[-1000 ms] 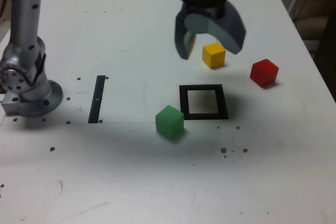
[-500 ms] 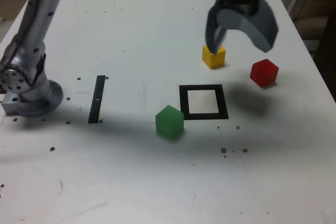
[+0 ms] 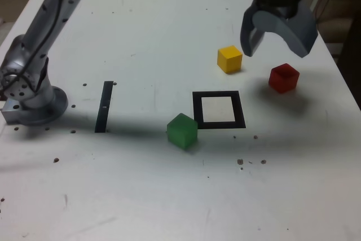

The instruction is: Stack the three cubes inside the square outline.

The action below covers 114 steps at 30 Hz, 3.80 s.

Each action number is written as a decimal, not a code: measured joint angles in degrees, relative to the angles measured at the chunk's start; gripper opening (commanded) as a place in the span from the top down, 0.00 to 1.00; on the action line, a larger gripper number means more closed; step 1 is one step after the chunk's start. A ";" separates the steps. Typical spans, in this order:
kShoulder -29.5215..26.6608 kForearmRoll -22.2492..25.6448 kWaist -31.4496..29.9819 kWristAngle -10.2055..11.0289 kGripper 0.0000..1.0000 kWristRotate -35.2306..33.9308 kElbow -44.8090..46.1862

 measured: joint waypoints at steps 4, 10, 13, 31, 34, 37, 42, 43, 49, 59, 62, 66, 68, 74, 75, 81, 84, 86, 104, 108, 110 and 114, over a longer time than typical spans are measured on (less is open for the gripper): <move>2.41 0.70 1.19 0.00 0.01 2.84 -3.08; 4.76 1.00 1.85 0.24 0.01 6.47 -5.88; 5.79 1.00 2.15 0.77 0.01 9.48 -7.56; 7.08 0.97 1.18 1.11 0.01 21.60 -8.11; 7.44 0.79 0.48 1.41 0.01 21.08 -7.99; 7.94 0.49 -0.38 1.92 0.02 20.33 -7.82; 9.34 0.41 -0.75 2.51 0.05 19.16 -7.80; 9.74 0.41 -0.75 2.61 0.06 18.99 -7.79; 10.70 0.11 -0.75 2.96 0.11 18.65 -7.81; 11.81 -0.67 -1.43 5.48 0.46 16.09 -8.20; 11.81 -1.40 -1.66 5.70 0.53 15.99 -8.21; 11.81 -1.58 -1.74 5.68 0.54 16.05 -8.20; 11.81 -1.58 -1.73 5.66 0.54 16.11 -8.16; 11.81 -1.57 -1.74 5.66 0.54 16.12 -8.00; 11.81 -1.56 -1.74 5.64 0.54 16.12 -7.95; 11.80 -1.45 -1.74 5.45 0.54 15.98 -7.69; 11.46 -1.30 -1.74 5.39 0.54 15.33 -6.94; 10.87 -1.16 -1.74 5.39 0.54 14.56 -5.91; -1.59 -1.10 -2.98 3.44 0.53 -4.15 8.75; -4.50 -1.10 -3.58 2.46 0.54 -11.24 12.66; -5.43 -1.13 -3.68 1.57 0.54 -14.42 14.50; -6.97 -2.20 -3.73 -1.06 0.54 -20.27 18.34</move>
